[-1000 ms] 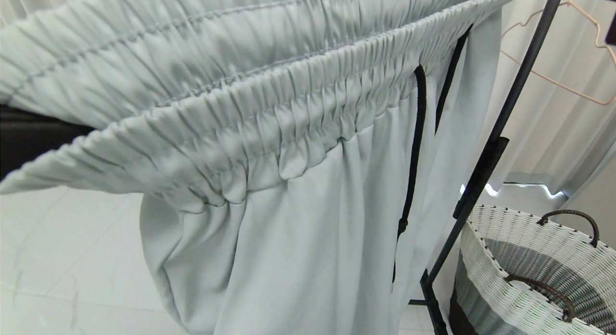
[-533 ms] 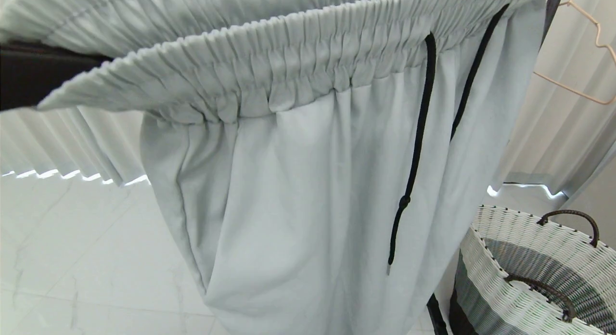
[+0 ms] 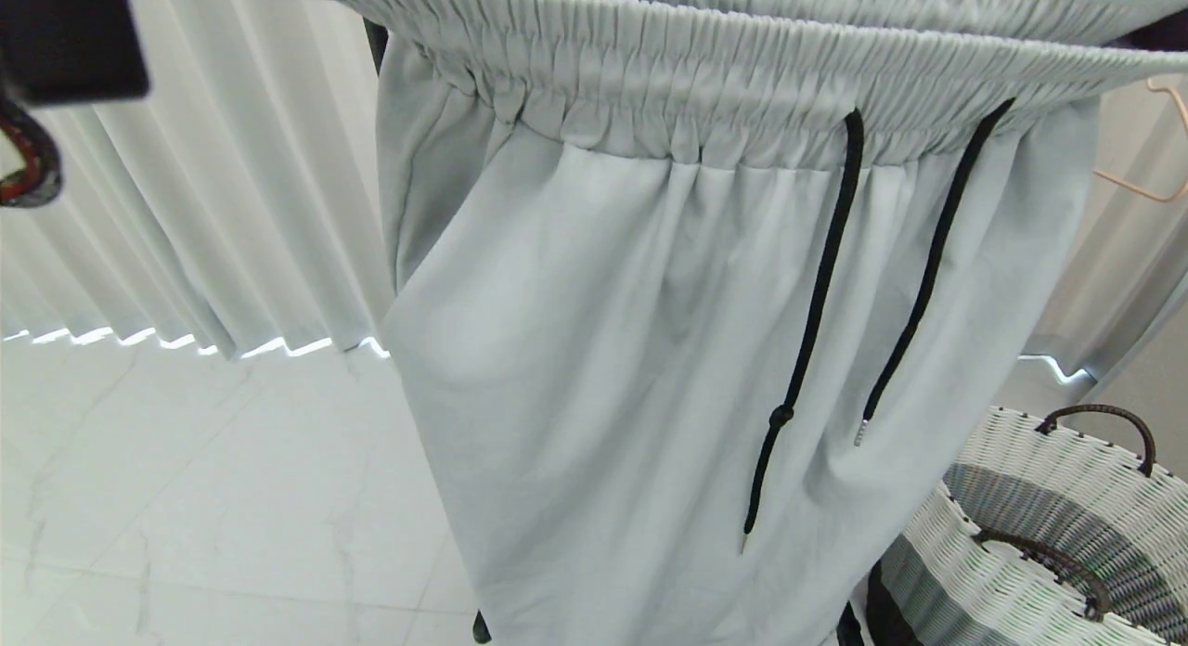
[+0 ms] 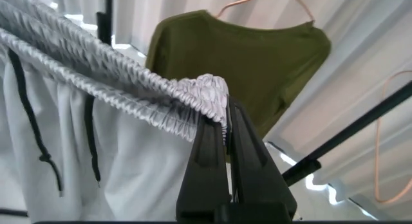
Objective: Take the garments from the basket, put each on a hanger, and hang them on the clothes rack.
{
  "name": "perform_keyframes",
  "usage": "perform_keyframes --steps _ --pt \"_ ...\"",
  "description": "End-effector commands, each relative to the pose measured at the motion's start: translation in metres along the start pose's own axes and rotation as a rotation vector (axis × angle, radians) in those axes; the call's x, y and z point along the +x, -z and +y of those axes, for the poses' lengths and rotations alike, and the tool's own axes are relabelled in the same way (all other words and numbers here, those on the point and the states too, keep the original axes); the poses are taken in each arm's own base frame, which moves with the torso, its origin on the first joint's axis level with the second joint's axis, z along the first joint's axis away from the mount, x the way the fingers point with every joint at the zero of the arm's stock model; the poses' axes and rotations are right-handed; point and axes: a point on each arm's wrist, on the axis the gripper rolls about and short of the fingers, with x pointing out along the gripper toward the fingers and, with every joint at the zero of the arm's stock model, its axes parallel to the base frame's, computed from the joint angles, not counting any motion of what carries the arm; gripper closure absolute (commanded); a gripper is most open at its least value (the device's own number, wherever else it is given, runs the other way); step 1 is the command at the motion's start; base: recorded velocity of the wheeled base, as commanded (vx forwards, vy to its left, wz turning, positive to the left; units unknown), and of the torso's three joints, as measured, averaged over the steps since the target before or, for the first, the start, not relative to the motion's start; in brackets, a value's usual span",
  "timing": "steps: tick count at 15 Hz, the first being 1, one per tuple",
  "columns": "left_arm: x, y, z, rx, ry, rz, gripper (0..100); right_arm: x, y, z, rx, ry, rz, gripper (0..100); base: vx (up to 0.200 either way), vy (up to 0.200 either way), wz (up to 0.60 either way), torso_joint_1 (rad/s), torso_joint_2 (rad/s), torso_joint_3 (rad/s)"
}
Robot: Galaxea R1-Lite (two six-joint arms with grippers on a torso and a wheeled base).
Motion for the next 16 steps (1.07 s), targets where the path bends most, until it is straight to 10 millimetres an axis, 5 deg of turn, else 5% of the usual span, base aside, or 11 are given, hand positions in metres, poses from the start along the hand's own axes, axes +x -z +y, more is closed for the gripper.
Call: perform_keyframes --steps 1,10,11,16 --pt "0.011 0.004 0.0 0.006 -0.048 0.027 100 -0.004 0.001 -0.002 0.009 -0.002 -0.006 100 0.0 0.0 0.0 0.0 0.0 0.0" --pt "0.01 0.004 0.005 0.002 -0.076 0.028 100 -0.011 0.008 -0.004 0.026 -0.005 0.003 100 0.0 0.0 0.0 0.0 0.0 0.0" --pt "0.01 0.004 0.005 0.002 -0.076 0.028 100 -0.011 0.009 -0.004 0.024 -0.007 0.004 0 0.0 0.0 0.0 0.0 0.0 0.0" --pt "0.01 0.004 0.006 0.002 -0.086 0.032 100 -0.021 0.018 -0.007 0.015 -0.016 0.008 0 0.0 0.0 0.0 0.0 0.0 0.0"
